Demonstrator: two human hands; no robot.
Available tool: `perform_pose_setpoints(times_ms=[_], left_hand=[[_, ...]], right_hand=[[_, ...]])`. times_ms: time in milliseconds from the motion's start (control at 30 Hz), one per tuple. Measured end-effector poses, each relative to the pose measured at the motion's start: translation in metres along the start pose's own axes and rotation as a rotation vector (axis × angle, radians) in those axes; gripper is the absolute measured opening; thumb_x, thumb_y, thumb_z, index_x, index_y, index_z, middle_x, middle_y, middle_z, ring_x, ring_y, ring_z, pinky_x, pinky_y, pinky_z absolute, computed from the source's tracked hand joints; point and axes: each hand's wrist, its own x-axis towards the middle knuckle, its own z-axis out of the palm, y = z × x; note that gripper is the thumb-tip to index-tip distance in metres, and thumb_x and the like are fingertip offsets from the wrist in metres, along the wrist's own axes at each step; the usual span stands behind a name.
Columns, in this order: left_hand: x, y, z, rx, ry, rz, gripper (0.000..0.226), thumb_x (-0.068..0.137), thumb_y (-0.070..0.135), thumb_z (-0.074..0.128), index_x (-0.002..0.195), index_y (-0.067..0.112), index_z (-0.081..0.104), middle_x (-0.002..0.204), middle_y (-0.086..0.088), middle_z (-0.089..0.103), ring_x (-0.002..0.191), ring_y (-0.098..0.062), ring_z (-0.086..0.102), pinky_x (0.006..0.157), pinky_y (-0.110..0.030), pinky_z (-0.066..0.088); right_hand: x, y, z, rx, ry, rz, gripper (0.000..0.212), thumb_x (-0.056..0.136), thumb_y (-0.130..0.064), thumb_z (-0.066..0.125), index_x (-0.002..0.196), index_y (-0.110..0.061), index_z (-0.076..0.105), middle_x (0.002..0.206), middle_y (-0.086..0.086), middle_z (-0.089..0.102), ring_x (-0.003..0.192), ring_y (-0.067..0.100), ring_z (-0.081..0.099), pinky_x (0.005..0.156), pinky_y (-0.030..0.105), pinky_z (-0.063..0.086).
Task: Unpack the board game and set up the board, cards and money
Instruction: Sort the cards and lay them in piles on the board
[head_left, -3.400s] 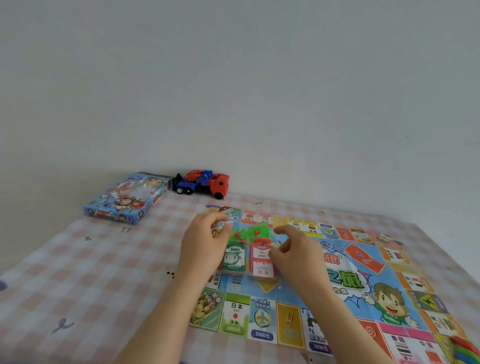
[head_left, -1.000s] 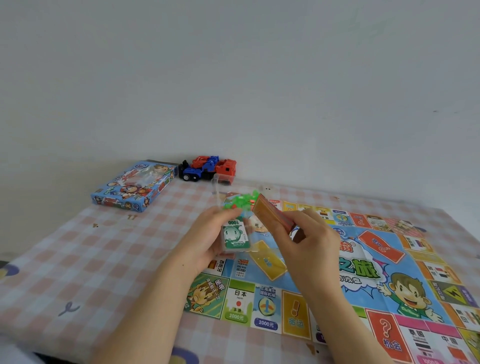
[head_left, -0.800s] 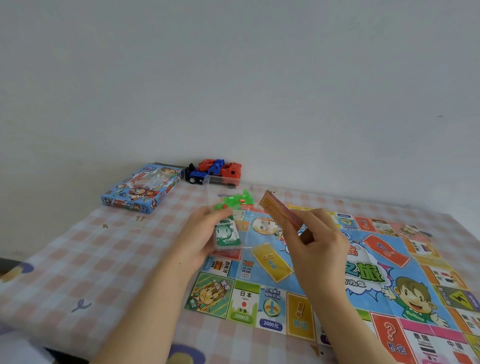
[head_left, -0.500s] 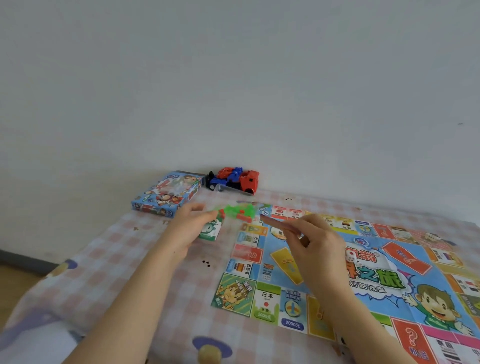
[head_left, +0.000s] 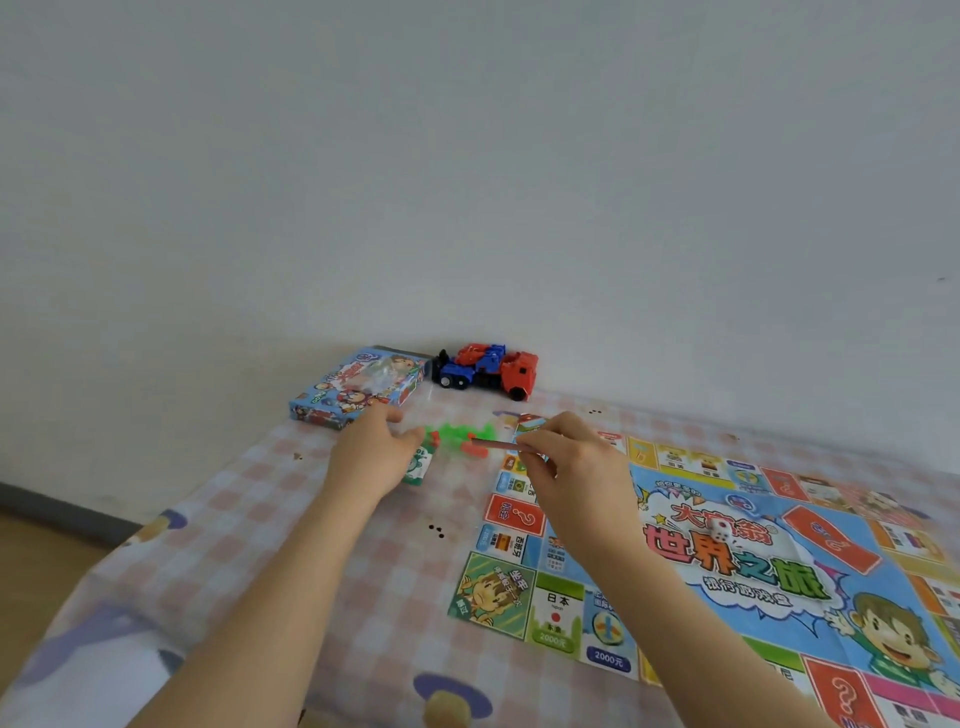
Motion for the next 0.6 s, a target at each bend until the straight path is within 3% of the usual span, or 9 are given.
perform_pose_setpoints(times_ms=[100,200,333,400,600], left_hand=[[-0.002,0.000,0.002,0.290,0.157,0.163,0.039,0.091,0.037,0.056,0.124,0.016,0.057,0.128,-0.005,0.057,0.118,-0.026,0.049,0.092,-0.037,0.042],[-0.010,0.019,0.003,0.126,0.210,0.305,0.029,0.095,0.030,0.051,0.118,0.016,0.062,0.121,-0.002,0.061,0.111,-0.020,0.053,0.089,-0.032,0.043],[-0.024,0.061,0.017,-0.317,-0.171,0.229,0.034,0.098,0.038,0.042,0.105,0.015,0.065,0.098,0.000,0.068,0.085,-0.015,0.065,0.078,-0.032,0.053],[-0.029,0.077,0.027,-0.412,-0.338,0.167,0.036,0.098,0.040,0.040,0.097,0.014,0.066,0.090,-0.002,0.069,0.071,-0.015,0.066,0.063,-0.029,0.052],[-0.039,0.108,0.062,-0.590,-0.534,0.035,0.016,0.094,0.023,0.056,0.096,0.014,0.069,0.069,0.002,0.065,0.045,-0.006,0.048,0.041,-0.017,0.036]], right_hand=[[0.001,0.001,-0.002,0.013,0.017,0.002,0.013,0.082,-0.012,0.065,0.087,-0.011,0.077,0.084,0.000,0.066,0.050,0.015,0.058,0.044,0.031,0.051],[0.001,0.005,-0.008,0.053,0.021,0.024,0.013,0.082,-0.008,0.070,0.091,-0.012,0.077,0.088,0.000,0.066,0.054,0.013,0.058,0.051,0.025,0.051],[0.001,0.015,-0.024,0.126,0.050,0.072,0.020,0.078,-0.001,0.071,0.093,-0.012,0.077,0.088,-0.003,0.064,0.057,0.010,0.058,0.056,0.025,0.053],[0.000,0.021,-0.032,0.154,0.064,0.108,0.022,0.077,0.001,0.069,0.092,-0.013,0.077,0.088,-0.004,0.063,0.062,0.012,0.062,0.059,0.030,0.055],[-0.007,0.048,-0.056,0.180,0.141,0.227,0.025,0.071,0.004,0.066,0.086,-0.013,0.077,0.085,-0.008,0.061,0.066,0.010,0.064,0.063,0.027,0.054]])
